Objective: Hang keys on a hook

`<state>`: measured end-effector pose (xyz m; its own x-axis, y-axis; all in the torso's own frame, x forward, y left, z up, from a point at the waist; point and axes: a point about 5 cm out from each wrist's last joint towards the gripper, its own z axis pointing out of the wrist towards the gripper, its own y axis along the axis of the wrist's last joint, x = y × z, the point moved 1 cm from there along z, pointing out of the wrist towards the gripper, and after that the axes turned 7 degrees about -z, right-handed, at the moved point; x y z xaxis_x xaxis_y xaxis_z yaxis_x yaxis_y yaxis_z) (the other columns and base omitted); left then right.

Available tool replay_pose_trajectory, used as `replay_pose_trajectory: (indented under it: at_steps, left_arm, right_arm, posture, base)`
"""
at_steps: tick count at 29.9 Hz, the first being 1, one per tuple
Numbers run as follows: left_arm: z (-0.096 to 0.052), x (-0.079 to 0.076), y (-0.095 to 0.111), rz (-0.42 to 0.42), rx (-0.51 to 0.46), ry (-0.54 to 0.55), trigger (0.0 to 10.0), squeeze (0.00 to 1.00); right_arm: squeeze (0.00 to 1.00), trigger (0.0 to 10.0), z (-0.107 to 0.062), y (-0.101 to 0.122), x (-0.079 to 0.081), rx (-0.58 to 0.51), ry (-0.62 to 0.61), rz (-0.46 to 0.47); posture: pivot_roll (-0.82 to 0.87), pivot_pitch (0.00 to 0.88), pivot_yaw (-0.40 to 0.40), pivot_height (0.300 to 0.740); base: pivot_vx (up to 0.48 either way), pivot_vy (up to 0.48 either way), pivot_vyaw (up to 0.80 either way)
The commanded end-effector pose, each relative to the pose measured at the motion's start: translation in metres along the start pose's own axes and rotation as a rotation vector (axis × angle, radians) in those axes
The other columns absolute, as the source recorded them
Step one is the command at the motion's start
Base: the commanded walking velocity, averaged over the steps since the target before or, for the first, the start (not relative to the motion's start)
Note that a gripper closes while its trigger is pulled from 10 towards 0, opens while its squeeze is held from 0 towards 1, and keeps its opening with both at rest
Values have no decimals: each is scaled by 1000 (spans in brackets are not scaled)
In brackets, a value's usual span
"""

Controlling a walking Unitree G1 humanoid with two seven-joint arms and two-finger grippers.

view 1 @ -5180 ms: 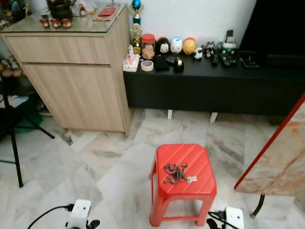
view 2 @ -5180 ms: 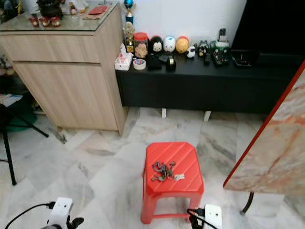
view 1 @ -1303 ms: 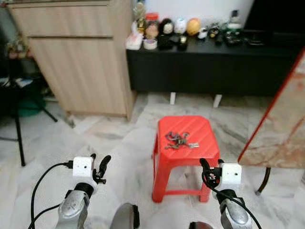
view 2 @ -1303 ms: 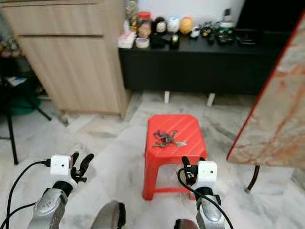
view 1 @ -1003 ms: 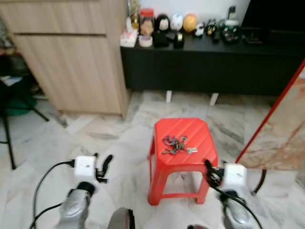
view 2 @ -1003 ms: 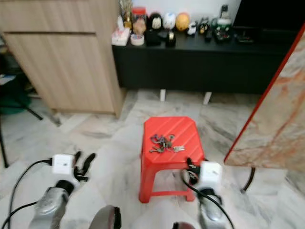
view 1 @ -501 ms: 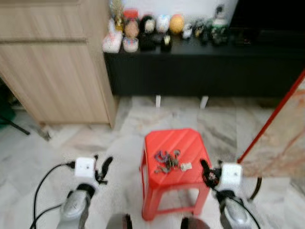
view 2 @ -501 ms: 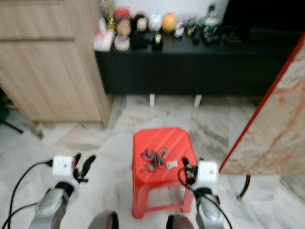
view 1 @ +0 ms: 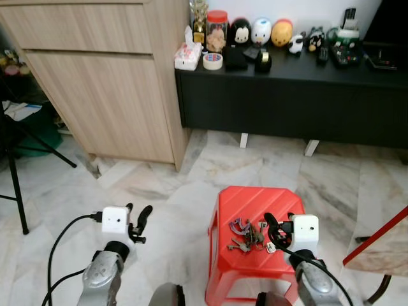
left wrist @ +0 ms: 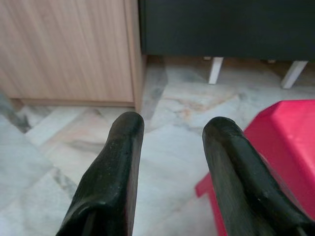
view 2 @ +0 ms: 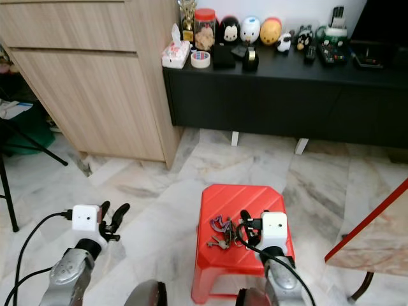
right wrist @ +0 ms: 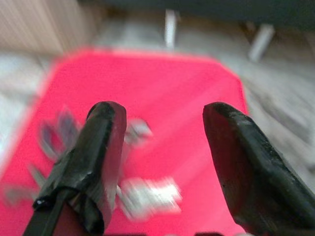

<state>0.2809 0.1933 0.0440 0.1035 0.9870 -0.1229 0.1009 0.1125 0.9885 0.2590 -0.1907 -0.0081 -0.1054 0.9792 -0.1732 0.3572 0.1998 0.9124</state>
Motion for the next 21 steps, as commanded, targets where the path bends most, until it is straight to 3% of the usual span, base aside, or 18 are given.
replay_pose_trajectory:
  at_steps: [1,3,4,13,16,21]
  left_arm:
    - [-5,3,-7,5,29,9,10000,0]
    - [-5,2,-7,4,31,7,10000,0]
    - [-5,2,-7,4,31,5,10000,0]
    - [-5,-1,-5,0,25,-11,10000,0]
    - [-4,-2,-3,2,21,-14,10000,0]
    - [-4,-2,1,3,8,-15,10000,0]
  right_arm:
    - [0,10000,1,-8,5,60,34,-39]
    - [0,10000,4,-15,7,157,86,-132]
    - [0,10000,5,-15,7,166,99,-177]
    - [0,10000,27,1,15,201,158,-282]
    - [0,10000,34,8,20,203,175,-402]
    - [0,10000,40,17,25,174,180,-367]
  posture:
    - [28,76,8,626]
    - [28,76,8,626]
    - [33,82,7,626]
    - [51,103,10,626]
    - [63,119,7,626]
    - [77,139,4,626]
  base:
    - [0,0,0]
    - [0,0,0]
    - [0,0,0]
    - [0,0,0]
    - [0,0,0]
    - [0,0,0]
